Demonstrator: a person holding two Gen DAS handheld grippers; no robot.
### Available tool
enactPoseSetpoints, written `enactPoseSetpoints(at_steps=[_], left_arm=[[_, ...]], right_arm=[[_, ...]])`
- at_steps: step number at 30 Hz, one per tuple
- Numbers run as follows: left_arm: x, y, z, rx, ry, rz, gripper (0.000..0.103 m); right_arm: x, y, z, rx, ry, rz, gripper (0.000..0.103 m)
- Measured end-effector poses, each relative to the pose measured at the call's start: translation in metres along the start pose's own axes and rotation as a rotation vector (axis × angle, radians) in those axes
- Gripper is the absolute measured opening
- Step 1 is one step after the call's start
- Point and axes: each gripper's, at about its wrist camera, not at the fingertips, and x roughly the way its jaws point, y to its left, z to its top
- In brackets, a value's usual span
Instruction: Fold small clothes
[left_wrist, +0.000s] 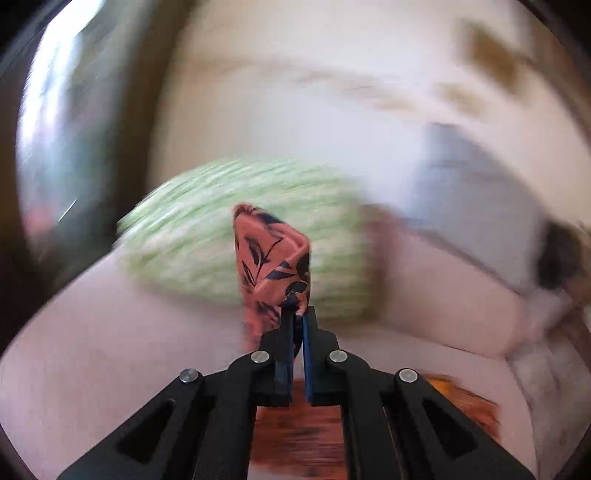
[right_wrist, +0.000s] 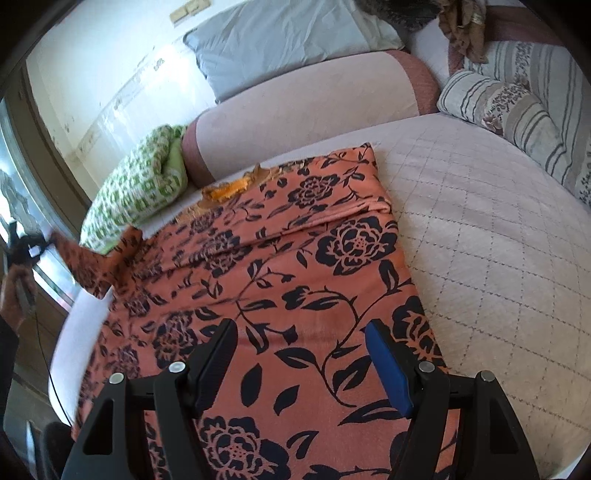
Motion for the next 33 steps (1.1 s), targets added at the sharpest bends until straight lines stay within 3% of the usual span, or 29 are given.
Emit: enactPoseSetpoints(at_steps=[4,7,8,9,10,11,14,17,20,23,27,29,33], left_arm=[[-0.011,-0.127,-0.024,0.15,0.034,-0.23,0.004],[0.019,-0.203,-0.07,0.22,0.161,-0.367,0.009],[0.041,-0.224,-0.095,0.239,0.241,-0.389,0.021],[0.059,-0.232,-0.114,0.245,0.312,-0.387,0.055],[0.08,-0.237,-0.135,0.262,0.41,-0.383,0.072],[0.104,-0.233,-0.163,0.27,0.516,-0.336,0.075],[0.115,-0.194,-0.199,0.218,0.607,-0.209,0.073],[0.095,-0.137,-0.185,0.133,0.539,-0.167,0.073],[0.069,-0.081,-0.165,0.116,0.44,-0.05,0.073],[0.072,-0.027,-0.161,0.12,0.446,0.053,0.073],[0.088,0.005,-0.174,0.081,0.491,0.06,0.073],[0.093,0.011,-0.176,0.07,0.504,0.05,0.073],[0.109,0.004,-0.178,0.03,0.51,-0.049,0.073]], right_arm=[[-0.01,-0.007,0.004,0.042,-0.021,0.031,0.075],[-0.015,-0.012,0.006,0.068,-0.035,0.047,0.075],[-0.016,-0.013,0.007,0.079,-0.034,0.052,0.075],[-0.016,-0.015,0.007,0.084,-0.032,0.056,0.075],[-0.017,-0.015,0.008,0.087,-0.031,0.061,0.075],[-0.017,-0.016,0.007,0.087,-0.031,0.063,0.075],[-0.02,-0.016,0.007,0.085,-0.029,0.077,0.075],[-0.024,-0.018,0.008,0.1,-0.044,0.083,0.075],[-0.019,-0.02,0.019,0.157,-0.014,0.118,0.075],[-0.003,-0.009,0.05,0.152,0.021,0.192,0.075],[0.04,0.007,0.109,0.083,0.05,0.213,0.075],[0.079,0.003,0.137,0.091,0.119,0.191,0.075],[0.139,-0.016,0.147,0.203,0.242,0.167,0.075]])
